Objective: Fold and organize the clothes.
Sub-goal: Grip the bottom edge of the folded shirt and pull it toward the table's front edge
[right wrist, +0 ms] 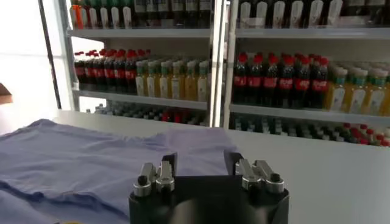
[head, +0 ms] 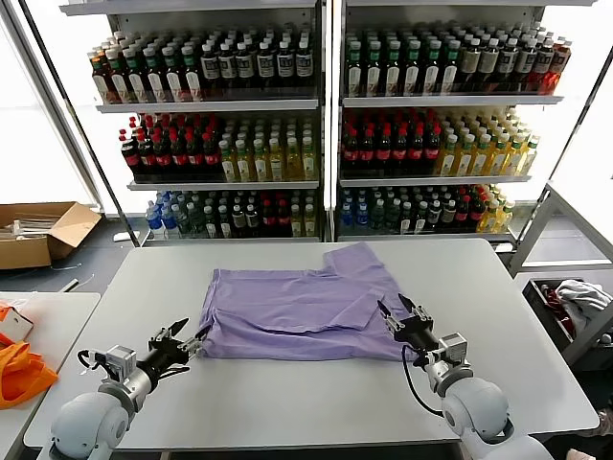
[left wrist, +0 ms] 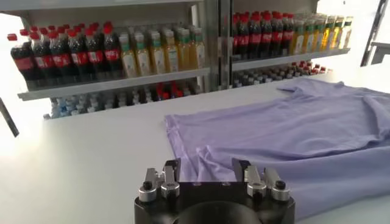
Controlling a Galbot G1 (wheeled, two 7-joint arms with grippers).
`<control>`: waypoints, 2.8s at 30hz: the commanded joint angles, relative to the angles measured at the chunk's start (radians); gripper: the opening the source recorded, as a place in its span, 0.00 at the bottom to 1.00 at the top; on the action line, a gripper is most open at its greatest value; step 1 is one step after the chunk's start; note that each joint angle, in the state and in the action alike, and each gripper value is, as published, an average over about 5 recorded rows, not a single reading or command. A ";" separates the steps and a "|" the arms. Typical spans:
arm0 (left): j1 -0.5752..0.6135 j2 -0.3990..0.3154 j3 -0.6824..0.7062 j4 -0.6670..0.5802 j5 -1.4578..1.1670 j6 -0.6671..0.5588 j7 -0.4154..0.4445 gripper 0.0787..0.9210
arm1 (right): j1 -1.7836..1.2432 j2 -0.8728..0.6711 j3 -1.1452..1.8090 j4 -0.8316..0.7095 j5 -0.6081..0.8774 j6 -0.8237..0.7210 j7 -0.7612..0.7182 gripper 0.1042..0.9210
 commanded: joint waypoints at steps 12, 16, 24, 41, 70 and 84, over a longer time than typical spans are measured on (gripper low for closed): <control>0.027 -0.052 0.011 0.061 0.000 -0.003 -0.003 0.78 | -0.139 0.073 0.029 0.040 0.061 -0.103 0.129 0.88; 0.020 -0.052 0.012 0.061 -0.004 -0.004 0.000 0.64 | -0.128 0.071 0.007 0.027 0.060 -0.101 0.133 0.85; 0.023 -0.044 0.011 0.060 -0.006 -0.008 0.010 0.37 | -0.125 0.070 -0.008 0.029 0.064 -0.096 0.126 0.58; 0.140 -0.030 -0.028 -0.056 -0.005 0.016 0.021 0.01 | -0.260 0.050 0.043 0.194 0.059 -0.093 0.113 0.02; 0.524 -0.168 -0.285 -0.360 0.137 0.047 0.090 0.01 | -0.547 0.101 0.138 0.402 -0.170 -0.054 -0.049 0.02; 0.415 -0.080 -0.381 -0.339 0.108 0.056 0.096 0.38 | -0.438 -0.041 0.334 0.377 -0.056 -0.036 -0.153 0.45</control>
